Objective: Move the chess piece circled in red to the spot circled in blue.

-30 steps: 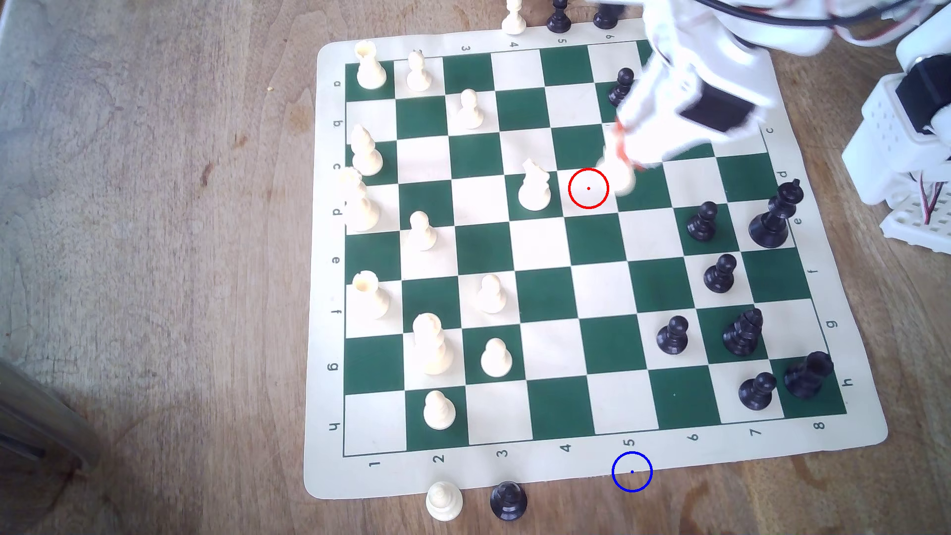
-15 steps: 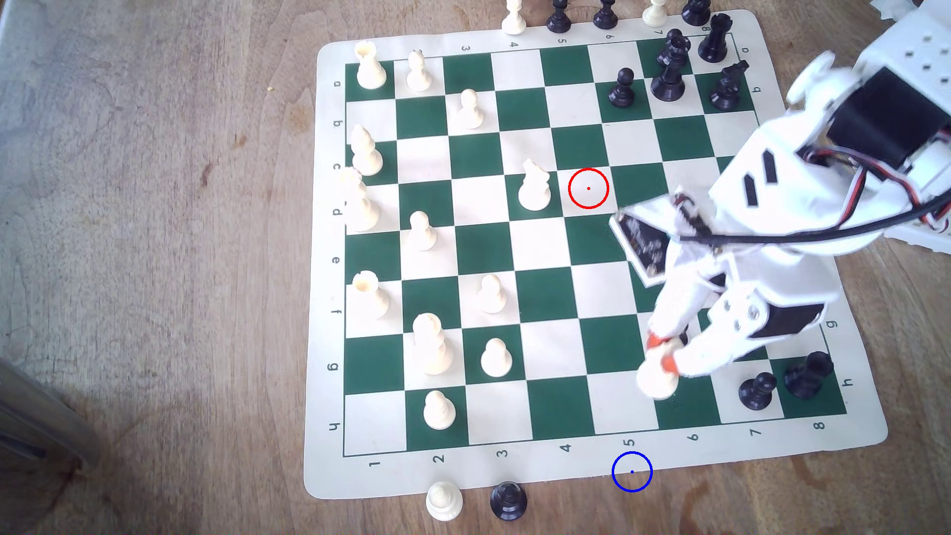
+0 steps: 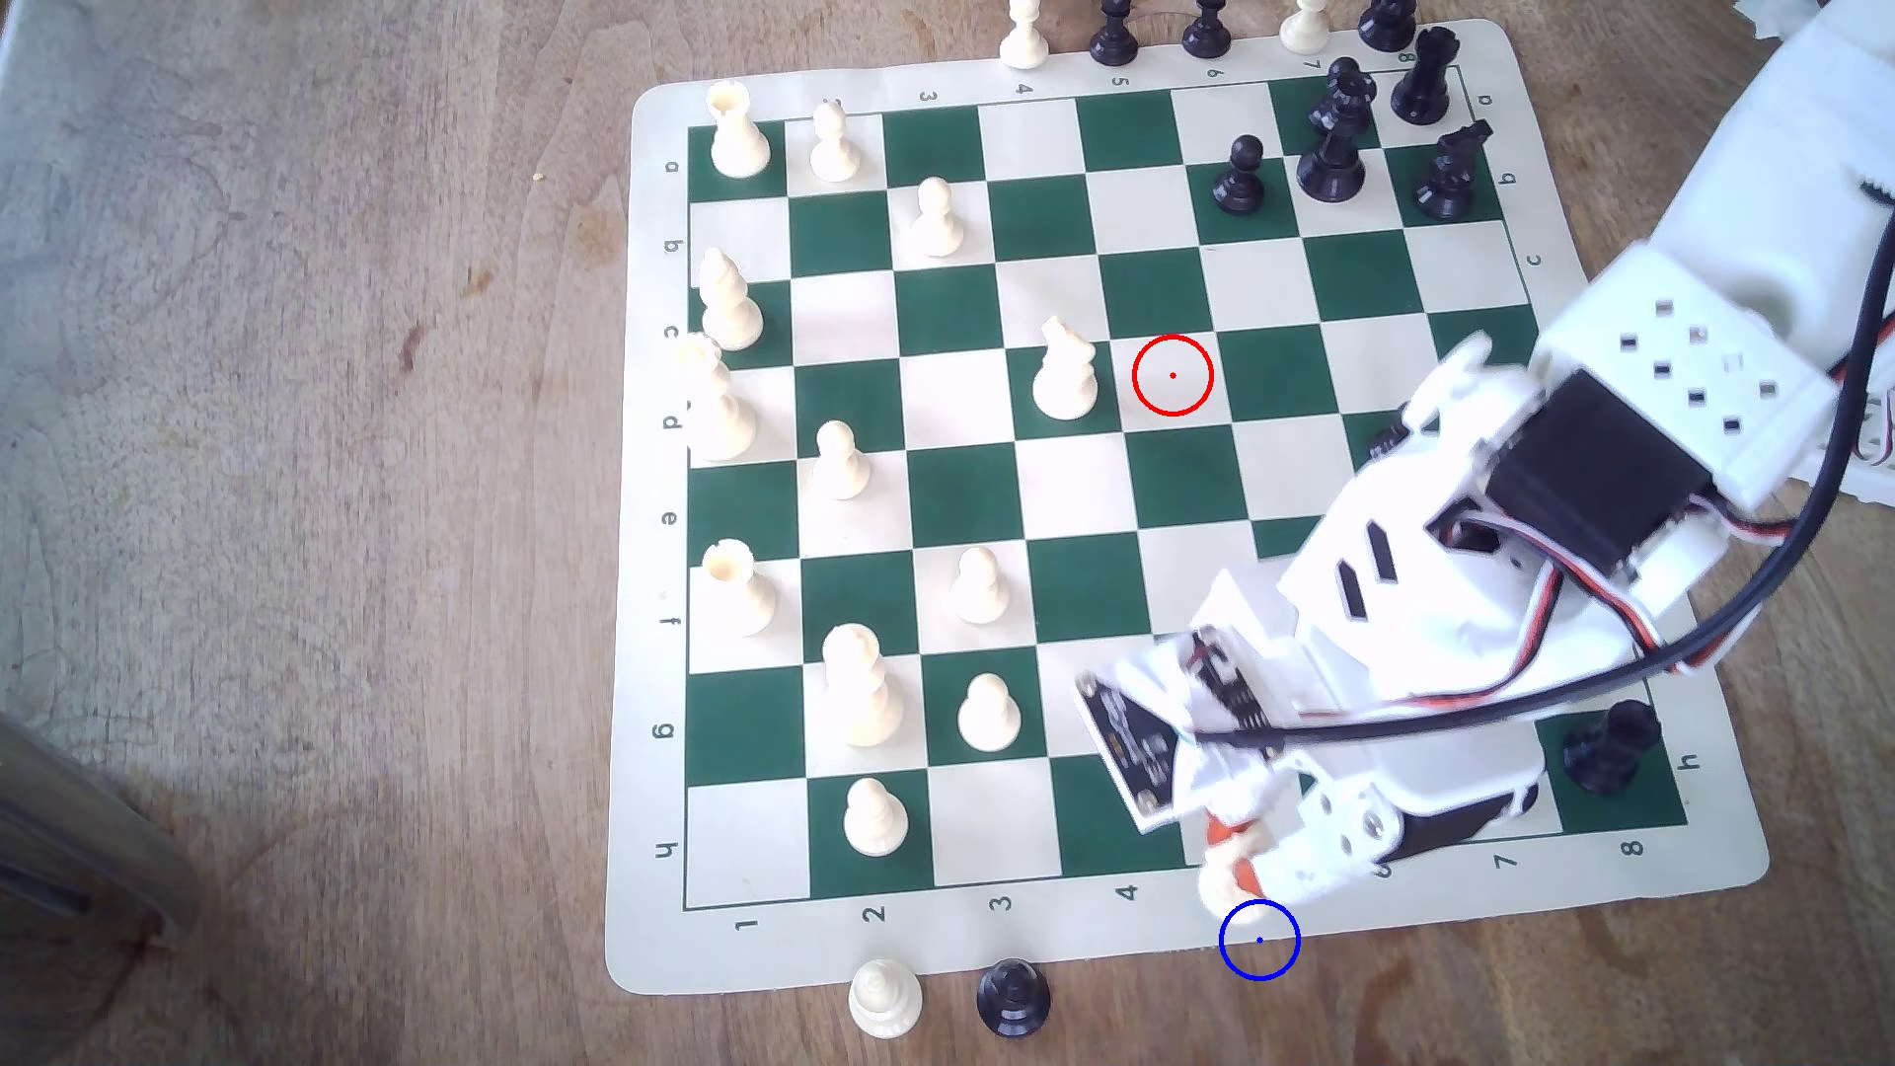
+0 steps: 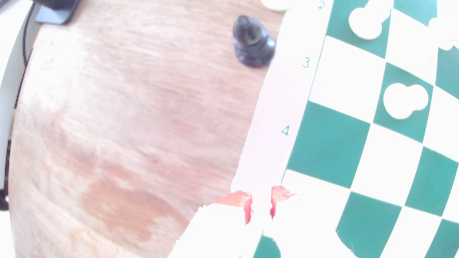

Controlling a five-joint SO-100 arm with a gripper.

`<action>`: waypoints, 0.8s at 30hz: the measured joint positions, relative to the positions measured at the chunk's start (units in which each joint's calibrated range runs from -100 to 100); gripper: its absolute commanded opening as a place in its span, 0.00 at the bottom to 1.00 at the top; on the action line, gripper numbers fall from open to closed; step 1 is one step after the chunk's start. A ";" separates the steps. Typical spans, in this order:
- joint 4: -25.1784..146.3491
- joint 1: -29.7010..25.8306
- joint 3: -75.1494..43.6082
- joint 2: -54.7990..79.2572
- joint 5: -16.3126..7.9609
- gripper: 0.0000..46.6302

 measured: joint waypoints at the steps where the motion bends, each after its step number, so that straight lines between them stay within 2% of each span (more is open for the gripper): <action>1: 0.00 -0.22 0.00 0.50 0.00 0.00; 19: 0.00 -2.14 -1.27 2.85 -0.73 0.00; 24: 0.00 -2.14 -1.27 2.85 -0.68 0.03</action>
